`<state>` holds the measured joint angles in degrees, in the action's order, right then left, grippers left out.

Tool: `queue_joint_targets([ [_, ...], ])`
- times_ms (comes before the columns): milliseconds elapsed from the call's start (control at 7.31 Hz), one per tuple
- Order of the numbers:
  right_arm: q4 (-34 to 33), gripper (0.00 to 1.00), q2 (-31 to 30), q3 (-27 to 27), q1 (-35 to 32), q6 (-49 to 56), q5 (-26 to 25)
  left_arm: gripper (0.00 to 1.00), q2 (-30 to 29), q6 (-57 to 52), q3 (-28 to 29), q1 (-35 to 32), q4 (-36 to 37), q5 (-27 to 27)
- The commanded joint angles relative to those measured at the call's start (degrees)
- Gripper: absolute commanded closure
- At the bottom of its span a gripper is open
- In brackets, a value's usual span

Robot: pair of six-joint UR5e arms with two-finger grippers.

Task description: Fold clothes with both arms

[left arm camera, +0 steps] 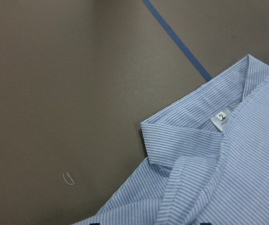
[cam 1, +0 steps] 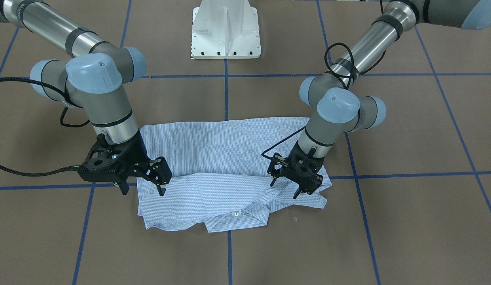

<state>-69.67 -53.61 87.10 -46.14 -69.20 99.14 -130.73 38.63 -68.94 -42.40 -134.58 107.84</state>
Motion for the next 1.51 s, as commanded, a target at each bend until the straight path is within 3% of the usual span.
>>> queue_joint_targets([
  [0,-0.03,0.00,-0.01,-0.09,0.00,0.03,-0.09,1.00,0.04,-0.22,0.12,0.21,-0.51,0.01],
  [684,-0.03,0.00,-0.01,-0.18,0.09,0.03,-0.26,1.00,-2.84,0.65,2.65,-0.74,0.46,-0.43],
  [1369,-0.03,0.00,0.08,0.00,0.35,-0.84,-0.35,1.00,-15.41,4.96,18.98,-1.72,1.16,-8.15],
])
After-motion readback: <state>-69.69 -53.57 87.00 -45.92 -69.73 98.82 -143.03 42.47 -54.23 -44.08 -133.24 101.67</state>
